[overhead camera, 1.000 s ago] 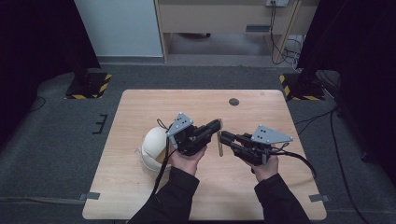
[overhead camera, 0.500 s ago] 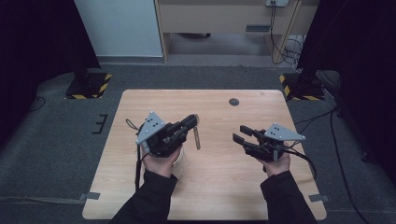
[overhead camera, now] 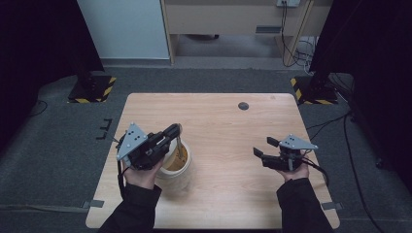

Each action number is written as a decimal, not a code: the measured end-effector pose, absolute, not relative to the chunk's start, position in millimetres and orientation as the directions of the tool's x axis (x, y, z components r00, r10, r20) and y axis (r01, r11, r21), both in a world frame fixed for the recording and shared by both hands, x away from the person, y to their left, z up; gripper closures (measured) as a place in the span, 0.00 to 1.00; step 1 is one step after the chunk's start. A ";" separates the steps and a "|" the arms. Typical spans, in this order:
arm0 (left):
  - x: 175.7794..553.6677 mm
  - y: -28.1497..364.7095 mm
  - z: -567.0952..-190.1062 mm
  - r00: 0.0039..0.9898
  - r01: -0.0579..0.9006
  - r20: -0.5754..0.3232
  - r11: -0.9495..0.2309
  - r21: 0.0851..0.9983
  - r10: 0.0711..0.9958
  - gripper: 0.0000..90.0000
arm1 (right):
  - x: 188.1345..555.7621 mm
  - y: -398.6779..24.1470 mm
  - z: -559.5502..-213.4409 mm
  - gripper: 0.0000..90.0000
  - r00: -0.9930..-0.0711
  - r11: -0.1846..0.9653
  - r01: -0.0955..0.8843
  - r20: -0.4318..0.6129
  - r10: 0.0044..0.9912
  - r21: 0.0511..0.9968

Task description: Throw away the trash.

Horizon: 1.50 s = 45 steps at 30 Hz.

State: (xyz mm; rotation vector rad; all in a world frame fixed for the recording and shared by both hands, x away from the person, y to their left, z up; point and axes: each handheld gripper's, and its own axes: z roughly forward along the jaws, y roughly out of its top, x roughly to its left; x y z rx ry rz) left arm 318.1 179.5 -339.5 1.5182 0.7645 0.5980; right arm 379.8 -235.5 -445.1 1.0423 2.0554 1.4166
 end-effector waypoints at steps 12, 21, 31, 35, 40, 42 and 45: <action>324.4 179.8 -375.1 0.644 0.183 -0.043 -0.099 0.978 0.764 0.92 | 382.2 -240.6 -452.4 0.27 -0.605 0.198 0.356 0.064 0.794 0.913; 313.6 191.1 -375.2 0.637 0.171 -0.052 -0.074 0.983 0.769 0.77 | 382.7 -242.5 -452.9 0.24 -0.597 0.190 0.353 0.064 0.799 0.916; 294.3 243.6 -369.4 0.552 0.138 -0.064 -0.015 0.990 0.832 0.60 | 385.7 -248.9 -457.7 0.16 -0.562 0.183 0.383 0.071 0.824 0.905; 299.6 269.7 -385.1 0.475 0.175 -0.057 -0.031 0.984 0.878 0.54 | 387.1 -251.9 -461.6 0.14 -0.549 0.175 0.401 0.083 0.832 0.899; 317.1 297.4 -423.9 0.391 0.288 -0.065 -0.055 0.956 0.918 0.45 | 389.2 -255.3 -466.2 0.12 -0.520 0.163 0.431 0.097 0.849 0.887; 322.5 304.7 -436.7 0.383 0.324 -0.057 -0.076 0.943 0.922 0.38 | 390.2 -256.1 -468.5 0.11 -0.512 0.171 0.449 0.095 0.854 0.877; 330.7 315.2 -457.4 0.388 0.371 -0.030 -0.127 0.920 0.921 0.29 | 392.1 -257.5 -472.6 0.11 -0.504 0.184 0.471 0.092 0.859 0.862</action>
